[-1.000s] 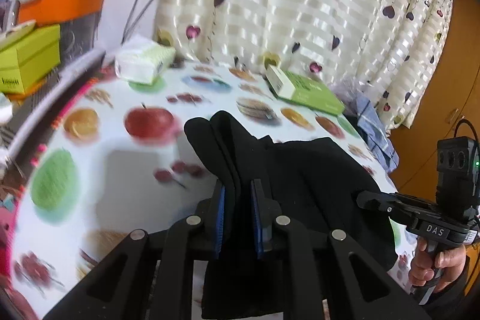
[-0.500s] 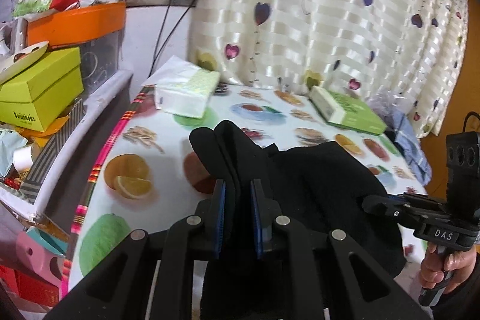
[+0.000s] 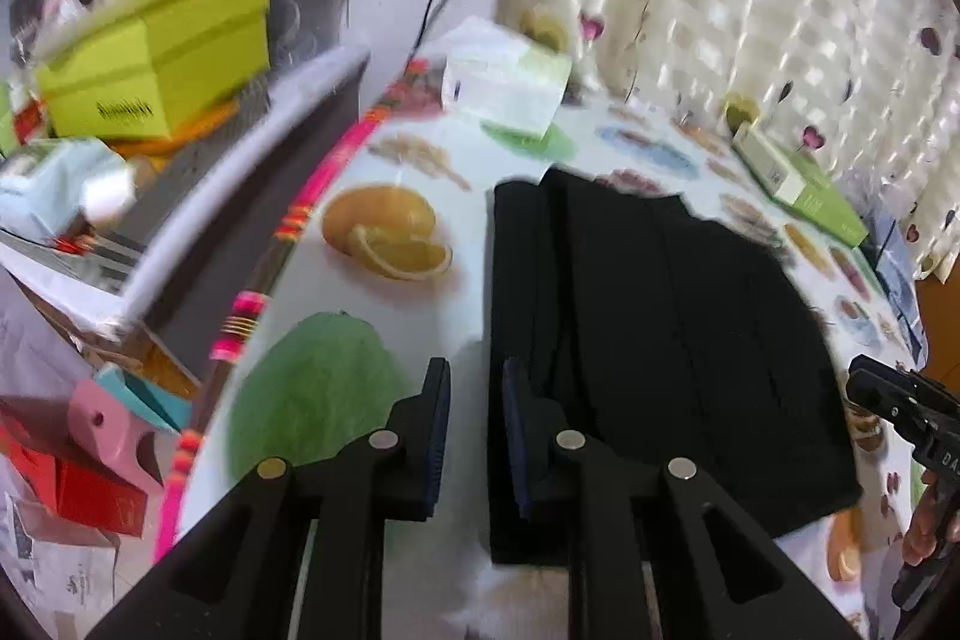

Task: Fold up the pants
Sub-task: 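Release the pants and pull both grippers back from the folded square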

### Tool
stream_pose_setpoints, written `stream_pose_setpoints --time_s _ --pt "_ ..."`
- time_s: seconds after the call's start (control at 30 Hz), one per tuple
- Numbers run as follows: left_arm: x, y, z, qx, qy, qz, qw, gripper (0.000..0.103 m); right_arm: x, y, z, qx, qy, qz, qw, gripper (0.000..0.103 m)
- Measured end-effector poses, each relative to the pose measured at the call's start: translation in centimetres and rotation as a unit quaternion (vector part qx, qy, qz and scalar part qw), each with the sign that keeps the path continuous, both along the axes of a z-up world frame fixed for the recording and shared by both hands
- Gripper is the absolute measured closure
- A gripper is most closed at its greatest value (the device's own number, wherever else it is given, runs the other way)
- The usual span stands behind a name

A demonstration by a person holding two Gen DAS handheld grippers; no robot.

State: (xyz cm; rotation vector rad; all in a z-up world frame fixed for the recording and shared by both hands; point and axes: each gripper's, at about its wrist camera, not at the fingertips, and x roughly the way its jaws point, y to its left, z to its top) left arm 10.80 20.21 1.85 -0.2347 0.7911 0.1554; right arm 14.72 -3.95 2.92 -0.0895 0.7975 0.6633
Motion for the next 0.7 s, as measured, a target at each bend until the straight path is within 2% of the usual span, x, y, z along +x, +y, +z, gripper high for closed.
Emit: stream_pose_setpoints --time_s 0.1,0.17,0.23,0.27,0.33,0.43,0.6,0.67,0.7 --pt "-2.3 -1.6 1.5 0.000 -0.031 -0.021 0.9993 0.083 -2.2 0.9 -0.1 -0.010 -0.021 0.028 0.999 0.070" --pt "-3.1 -3.0 1.8 0.000 -0.041 -0.041 0.9983 0.083 -2.7 2.0 -1.6 -0.039 -0.015 0.041 0.998 0.070" --pt "-2.9 -4.2 1.2 -0.001 -0.033 -0.058 0.9978 0.083 -2.4 2.8 -3.1 -0.066 -0.009 0.044 0.997 0.070" --pt "-2.6 -4.7 0.6 0.001 -0.023 -0.063 0.9978 0.083 -2.4 2.9 -3.4 -0.064 -0.013 0.044 0.997 0.070" --pt "-2.0 -5.3 -0.6 0.019 -0.006 -0.055 0.9983 0.083 -2.1 2.5 -3.2 -0.052 -0.003 0.036 0.998 0.070" --pt "-2.5 -6.1 -0.2 0.043 -0.011 -0.049 0.9978 0.083 -2.7 1.8 -2.3 -0.049 0.003 0.029 0.998 0.070" --pt "-5.2 -7.3 1.3 0.047 -0.028 -0.039 0.9978 0.083 -6.0 0.8 -1.1 -0.045 -0.018 0.037 0.998 0.070" --pt "-6.4 -8.0 1.6 0.044 -0.029 -0.033 0.9980 0.083 -7.5 0.5 -0.9 -0.047 -0.023 0.042 0.998 0.067" --pt "-6.9 -8.4 1.7 0.045 -0.028 -0.030 0.9982 0.083 -8.3 0.4 -0.8 -0.048 -0.028 0.045 0.997 0.062"
